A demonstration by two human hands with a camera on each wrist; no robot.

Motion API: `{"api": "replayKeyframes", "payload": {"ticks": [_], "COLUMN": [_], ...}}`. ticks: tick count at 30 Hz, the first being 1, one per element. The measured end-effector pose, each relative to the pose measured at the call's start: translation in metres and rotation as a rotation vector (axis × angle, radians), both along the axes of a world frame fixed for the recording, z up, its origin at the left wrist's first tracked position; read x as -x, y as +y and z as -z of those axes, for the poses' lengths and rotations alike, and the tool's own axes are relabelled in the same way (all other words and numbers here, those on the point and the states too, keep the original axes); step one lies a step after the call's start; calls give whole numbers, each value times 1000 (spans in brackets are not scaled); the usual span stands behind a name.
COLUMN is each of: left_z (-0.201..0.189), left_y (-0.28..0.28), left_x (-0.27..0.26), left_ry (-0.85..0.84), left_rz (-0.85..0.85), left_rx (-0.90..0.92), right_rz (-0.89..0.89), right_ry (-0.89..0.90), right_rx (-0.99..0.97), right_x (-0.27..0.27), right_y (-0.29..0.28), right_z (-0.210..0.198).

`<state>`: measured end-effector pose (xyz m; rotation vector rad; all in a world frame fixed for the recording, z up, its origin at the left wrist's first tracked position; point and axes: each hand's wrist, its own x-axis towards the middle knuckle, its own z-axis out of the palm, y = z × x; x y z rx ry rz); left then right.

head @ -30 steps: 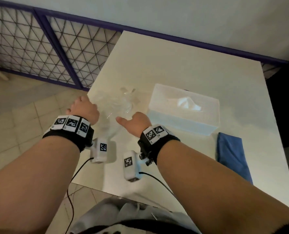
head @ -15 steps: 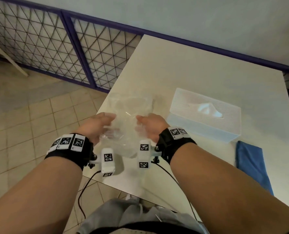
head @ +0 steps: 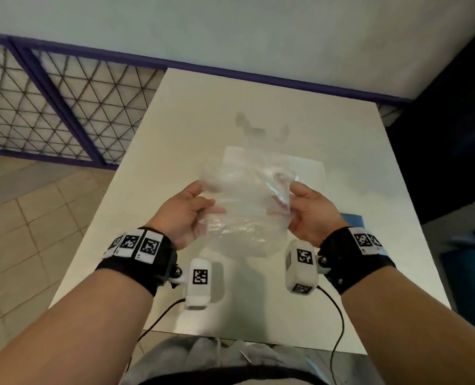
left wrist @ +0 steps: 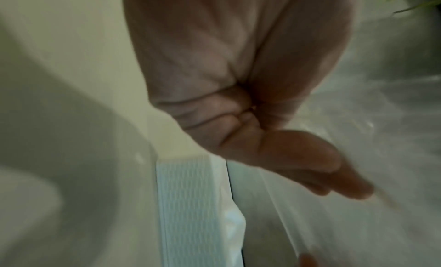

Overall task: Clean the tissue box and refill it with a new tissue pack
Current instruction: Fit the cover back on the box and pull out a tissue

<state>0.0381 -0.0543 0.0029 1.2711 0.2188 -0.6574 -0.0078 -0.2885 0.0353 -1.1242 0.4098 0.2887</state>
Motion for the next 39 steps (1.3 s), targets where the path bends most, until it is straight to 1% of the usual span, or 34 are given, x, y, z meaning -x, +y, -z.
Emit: {"api": "replayKeyframes", "payload": {"ticks": [2,5,6,8,10,12,13,14,16,17,18,19,21,23,24,26,28,30,32,34,37,39], "left_z": [0,3,5,7,6,3,3,5,5,3,2,-1,-9,-11,-12,-18,-23,-24,-19,-15,-12,-13], "left_y": [-16,-35,-40,-50,-61,-67,-69,-69,-68,-68,-70,-74,-85,-90,-92,-93,-92,-91,-90,-90,-83,-67], "left_x": [4,6,5,5,6,8,8,7,6,6,7,8,12,13,14,18,21,21,20,21,26,31], "left_ry": [57,92,97,58,30,56,67,116,250,290,312,287,145,-11,-79,-158,-187,-211,-189,-182,-225,-253], "left_rz": [3,19,25,39,46,24,21,1,-73,-71,-21,76,241,228,227,224,181,149,155,168,214,266], "left_rx": [50,67,56,18,-32,-34,2,93,262,274,275,248,134,-41,-97,-89,-50,-95,-138,-175,-196,-184], "right_rz": [55,12,23,76,-7,-55,-41,-7,53,63,65,52,42,66,80,65,26,-1,-10,-7,-47,-13], "right_ry": [52,91,135,230,250,211,188,170,118,98,87,79,56,46,52,50,18,-26,-50,-63,-99,-124], "right_rx": [-58,-162,-150,-91,-4,112,158,193,285,344,398,440,502,513,493,436,433,443,469,536,656,647], "right_x": [13,27,30,34,38,42,44,45,45,45,45,45,45,44,43,44,47,50,51,51,54,55], "right_y": [-13,-31,-37,-44,-50,-52,-53,-55,-56,-58,-59,-60,-60,-59,-60,-61,-63,-64,-62,-59,-53,-57], "right_z": [-4,-1,-1,-2,-4,-7,-6,-4,-4,-4,-3,-3,-4,-8,-9,-9,-7,-3,2,9,16,13]}}
